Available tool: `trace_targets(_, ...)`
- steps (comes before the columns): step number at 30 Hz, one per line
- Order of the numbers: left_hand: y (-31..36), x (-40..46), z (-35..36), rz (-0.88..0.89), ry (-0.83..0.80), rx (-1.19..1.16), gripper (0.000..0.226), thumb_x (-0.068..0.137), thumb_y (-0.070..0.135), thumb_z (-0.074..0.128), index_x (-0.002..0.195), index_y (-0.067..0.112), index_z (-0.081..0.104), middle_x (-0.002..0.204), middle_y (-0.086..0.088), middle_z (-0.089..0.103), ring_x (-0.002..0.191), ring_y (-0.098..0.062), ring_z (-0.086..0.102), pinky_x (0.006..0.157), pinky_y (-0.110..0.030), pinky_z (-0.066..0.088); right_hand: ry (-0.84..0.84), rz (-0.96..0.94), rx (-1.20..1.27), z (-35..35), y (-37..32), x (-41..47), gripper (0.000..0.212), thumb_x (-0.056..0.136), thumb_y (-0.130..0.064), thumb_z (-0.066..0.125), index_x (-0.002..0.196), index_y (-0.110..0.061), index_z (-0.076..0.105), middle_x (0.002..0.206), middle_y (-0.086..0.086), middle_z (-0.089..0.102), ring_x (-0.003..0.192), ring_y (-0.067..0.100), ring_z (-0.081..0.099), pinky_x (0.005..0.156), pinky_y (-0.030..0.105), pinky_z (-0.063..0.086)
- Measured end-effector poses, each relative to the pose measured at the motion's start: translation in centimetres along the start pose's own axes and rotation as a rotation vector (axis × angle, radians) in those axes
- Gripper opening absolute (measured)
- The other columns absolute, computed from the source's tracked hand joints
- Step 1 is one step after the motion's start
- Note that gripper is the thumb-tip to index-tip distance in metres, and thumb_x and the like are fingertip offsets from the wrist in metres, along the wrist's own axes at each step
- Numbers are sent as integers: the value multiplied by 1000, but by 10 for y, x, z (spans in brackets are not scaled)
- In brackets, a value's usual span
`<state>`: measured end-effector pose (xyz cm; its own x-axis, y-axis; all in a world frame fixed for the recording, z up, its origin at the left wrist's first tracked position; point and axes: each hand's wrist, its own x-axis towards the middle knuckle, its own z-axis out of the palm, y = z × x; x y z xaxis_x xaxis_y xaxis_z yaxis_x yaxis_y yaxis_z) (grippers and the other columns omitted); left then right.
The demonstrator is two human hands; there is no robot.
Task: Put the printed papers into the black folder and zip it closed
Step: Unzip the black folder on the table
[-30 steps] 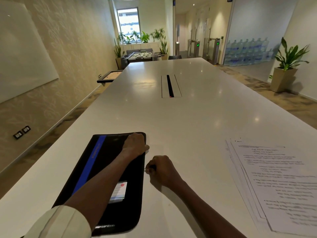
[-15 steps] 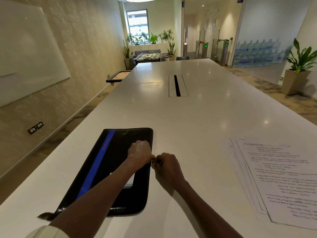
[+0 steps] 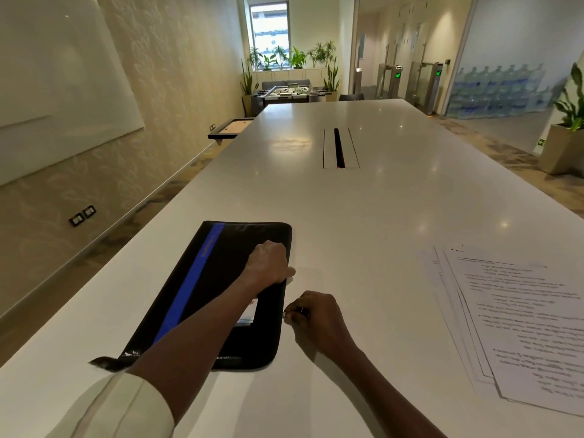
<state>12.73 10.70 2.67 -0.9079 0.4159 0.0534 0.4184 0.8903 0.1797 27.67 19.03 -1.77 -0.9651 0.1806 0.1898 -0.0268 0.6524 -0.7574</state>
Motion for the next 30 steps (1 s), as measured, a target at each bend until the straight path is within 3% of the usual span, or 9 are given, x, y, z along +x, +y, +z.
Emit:
trace_targets(5, -2, -4, 3, -11, 26, 3, 29, 77, 40, 73, 76, 16, 56, 68, 1, 55, 56, -9, 51, 49, -21, 36, -6, -11, 23, 0, -12, -27, 17, 78, -12, 67, 80, -22, 80, 76, 0, 72, 70, 14, 64, 66, 33, 50)
trace_targets(10, -2, -14, 0, -17, 43, -4, 31, 77, 41, 74, 79, 14, 59, 68, 0, 58, 59, -12, 58, 57, -23, 47, -10, 13, 18, 3, -19, -43, 16, 80, -15, 65, 81, -22, 79, 77, -2, 69, 70, 12, 63, 67, 34, 51)
trace_targets(16, 3, -48, -3, -77, -155, 129, 43, 71, 46, 75, 93, 16, 53, 86, -5, 58, 78, -20, 61, 76, -34, 55, 23, 10, 13, 4, -18, -43, 11, 83, -19, 69, 86, -21, 79, 82, -2, 71, 73, 13, 63, 68, 32, 51)
trace_targets(21, 10, -70, -7, -47, -96, 171, 34, 76, 41, 74, 76, 15, 52, 71, -2, 53, 61, -14, 54, 54, -25, 44, 51, 3, 6, 3, -17, -40, 12, 84, -17, 70, 87, -22, 80, 82, -1, 72, 71, 12, 64, 66, 31, 52)
trace_targets(27, 5, -68, -9, 3, -95, 69, 36, 79, 35, 73, 61, 19, 46, 64, 1, 53, 54, -9, 52, 45, -19, 34, -17, -24, -8, -2, -18, -46, 16, 80, -10, 71, 84, -20, 82, 82, -1, 76, 73, 10, 66, 65, 18, 45)
trace_targets(30, 3, -63, -12, 10, -139, 26, 33, 79, 34, 73, 61, 17, 51, 61, 1, 54, 52, -9, 52, 44, -20, 35, -52, -27, 39, -1, -24, -59, 19, 77, -6, 70, 83, -19, 82, 82, -1, 77, 73, 10, 67, 67, 21, 49)
